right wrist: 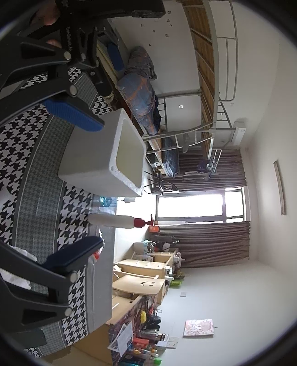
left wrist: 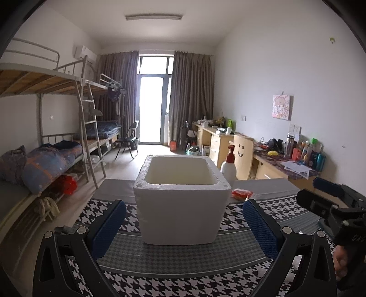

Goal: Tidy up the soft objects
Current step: 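Move both tools back from the foam box toward the white tissue and foam roll, then lower both tools toward the white foam roll and the white tissue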

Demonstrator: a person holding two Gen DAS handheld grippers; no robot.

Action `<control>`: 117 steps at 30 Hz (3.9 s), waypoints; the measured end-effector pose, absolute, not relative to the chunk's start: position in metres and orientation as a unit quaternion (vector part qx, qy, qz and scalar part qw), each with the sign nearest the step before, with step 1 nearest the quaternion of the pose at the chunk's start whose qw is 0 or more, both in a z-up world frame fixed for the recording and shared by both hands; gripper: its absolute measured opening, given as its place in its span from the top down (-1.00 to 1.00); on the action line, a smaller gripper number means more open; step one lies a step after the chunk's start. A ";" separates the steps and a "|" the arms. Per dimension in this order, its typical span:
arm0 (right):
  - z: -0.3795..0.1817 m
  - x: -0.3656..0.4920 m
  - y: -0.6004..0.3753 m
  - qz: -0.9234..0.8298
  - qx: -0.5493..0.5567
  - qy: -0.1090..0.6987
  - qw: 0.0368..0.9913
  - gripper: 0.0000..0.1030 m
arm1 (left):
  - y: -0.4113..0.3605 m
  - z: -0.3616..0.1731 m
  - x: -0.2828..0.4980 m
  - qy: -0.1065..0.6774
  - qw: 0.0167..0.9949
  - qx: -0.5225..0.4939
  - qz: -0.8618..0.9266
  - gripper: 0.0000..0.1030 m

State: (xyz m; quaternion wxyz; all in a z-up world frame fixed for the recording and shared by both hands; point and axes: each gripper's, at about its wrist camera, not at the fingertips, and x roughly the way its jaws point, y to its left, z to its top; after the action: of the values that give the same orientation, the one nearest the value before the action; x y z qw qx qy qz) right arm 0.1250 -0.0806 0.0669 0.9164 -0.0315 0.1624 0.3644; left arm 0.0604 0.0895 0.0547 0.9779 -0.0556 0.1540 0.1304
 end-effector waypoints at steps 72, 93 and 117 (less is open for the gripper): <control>0.000 0.093 -0.164 0.263 0.009 0.218 0.940 -0.84 | 0.021 -0.016 0.065 0.229 0.971 -0.058 0.045 -0.98; -0.024 0.112 -0.188 0.216 0.013 0.265 0.940 -0.84 | -0.014 -0.042 0.095 0.288 0.956 -0.047 0.006 -0.98; -0.043 0.128 -0.203 0.199 0.019 0.302 0.932 -0.84 | -0.032 -0.068 0.129 0.348 0.936 -0.041 -0.021 -0.82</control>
State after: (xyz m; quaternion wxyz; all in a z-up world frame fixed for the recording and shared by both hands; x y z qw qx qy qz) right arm 0.1279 -0.2031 -0.0428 0.9322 0.0185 0.3020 0.1988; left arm 0.1289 -0.0317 -0.0680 0.9362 -0.0413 0.3485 -0.0213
